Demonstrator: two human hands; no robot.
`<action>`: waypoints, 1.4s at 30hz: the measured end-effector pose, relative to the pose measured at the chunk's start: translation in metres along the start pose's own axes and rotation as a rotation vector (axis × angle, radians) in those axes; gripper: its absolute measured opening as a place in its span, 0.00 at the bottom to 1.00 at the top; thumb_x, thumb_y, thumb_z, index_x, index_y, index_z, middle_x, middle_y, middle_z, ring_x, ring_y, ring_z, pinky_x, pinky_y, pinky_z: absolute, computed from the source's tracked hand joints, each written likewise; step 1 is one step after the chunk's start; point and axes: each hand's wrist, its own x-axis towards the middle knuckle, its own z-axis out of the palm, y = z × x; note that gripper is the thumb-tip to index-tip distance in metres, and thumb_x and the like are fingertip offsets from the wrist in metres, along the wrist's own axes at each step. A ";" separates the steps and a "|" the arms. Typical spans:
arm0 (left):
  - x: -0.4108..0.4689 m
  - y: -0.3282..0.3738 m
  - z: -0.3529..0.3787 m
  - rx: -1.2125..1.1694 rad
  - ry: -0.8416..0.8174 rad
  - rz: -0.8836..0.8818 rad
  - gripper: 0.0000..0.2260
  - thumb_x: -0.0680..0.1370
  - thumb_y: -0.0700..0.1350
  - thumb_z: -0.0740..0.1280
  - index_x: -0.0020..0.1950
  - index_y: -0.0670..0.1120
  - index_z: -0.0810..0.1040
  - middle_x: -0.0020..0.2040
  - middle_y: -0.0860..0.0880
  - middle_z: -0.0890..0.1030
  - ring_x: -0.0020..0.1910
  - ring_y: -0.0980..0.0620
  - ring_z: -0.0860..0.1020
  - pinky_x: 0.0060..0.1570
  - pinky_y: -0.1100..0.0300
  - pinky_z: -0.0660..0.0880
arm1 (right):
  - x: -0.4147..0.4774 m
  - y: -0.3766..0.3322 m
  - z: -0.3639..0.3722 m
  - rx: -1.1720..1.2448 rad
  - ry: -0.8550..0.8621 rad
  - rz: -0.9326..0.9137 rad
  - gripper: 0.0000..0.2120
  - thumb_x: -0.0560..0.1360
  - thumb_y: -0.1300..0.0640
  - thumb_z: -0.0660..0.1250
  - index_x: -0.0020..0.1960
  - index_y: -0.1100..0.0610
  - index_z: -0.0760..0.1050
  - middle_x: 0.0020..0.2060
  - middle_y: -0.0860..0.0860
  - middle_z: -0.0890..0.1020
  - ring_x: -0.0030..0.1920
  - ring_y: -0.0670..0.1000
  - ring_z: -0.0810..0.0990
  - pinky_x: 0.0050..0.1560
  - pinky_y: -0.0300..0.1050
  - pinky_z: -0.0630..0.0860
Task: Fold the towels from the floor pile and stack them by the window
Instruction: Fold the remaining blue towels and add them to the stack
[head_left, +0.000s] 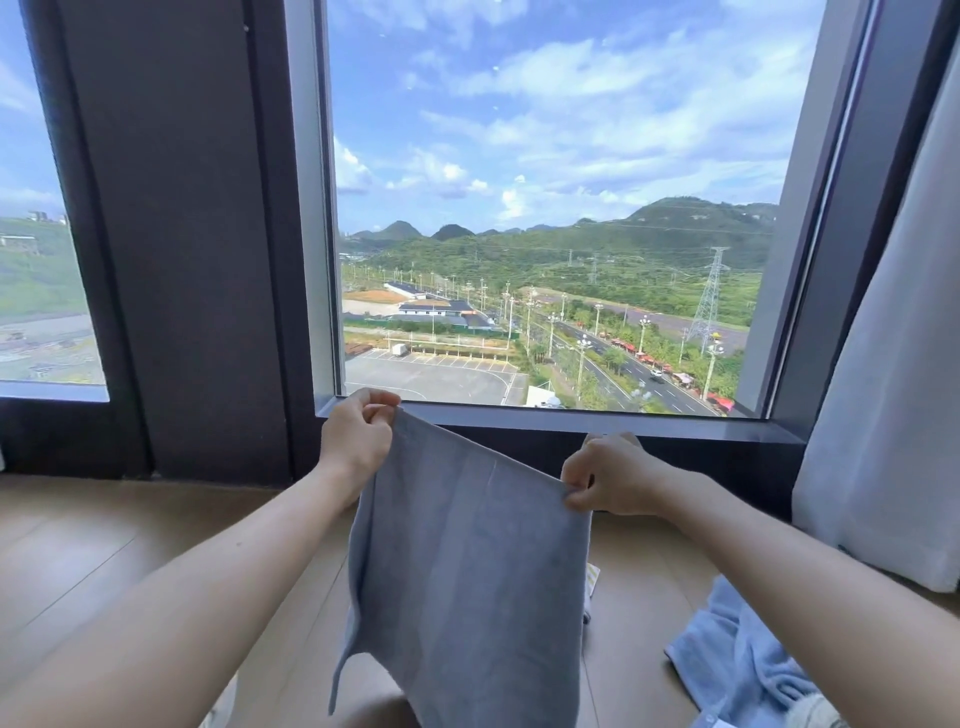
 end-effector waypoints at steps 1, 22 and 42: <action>0.000 0.000 0.000 0.007 0.008 -0.001 0.10 0.79 0.37 0.60 0.46 0.50 0.75 0.45 0.47 0.79 0.34 0.55 0.72 0.33 0.64 0.68 | 0.000 0.002 0.001 -0.092 -0.007 0.008 0.09 0.74 0.54 0.63 0.45 0.58 0.79 0.46 0.51 0.82 0.53 0.49 0.72 0.59 0.48 0.61; 0.009 -0.005 -0.012 0.182 0.054 -0.006 0.09 0.79 0.36 0.59 0.49 0.45 0.77 0.44 0.46 0.79 0.41 0.47 0.74 0.42 0.60 0.68 | -0.009 0.027 0.003 -0.211 -0.022 0.078 0.10 0.78 0.50 0.59 0.47 0.47 0.79 0.47 0.44 0.74 0.55 0.46 0.62 0.61 0.50 0.52; 0.018 -0.005 -0.028 0.160 0.186 -0.029 0.09 0.79 0.37 0.59 0.52 0.44 0.78 0.47 0.46 0.79 0.46 0.47 0.74 0.43 0.58 0.69 | -0.010 0.040 -0.004 0.159 0.407 0.370 0.13 0.74 0.58 0.63 0.34 0.45 0.65 0.35 0.41 0.75 0.43 0.49 0.73 0.46 0.45 0.51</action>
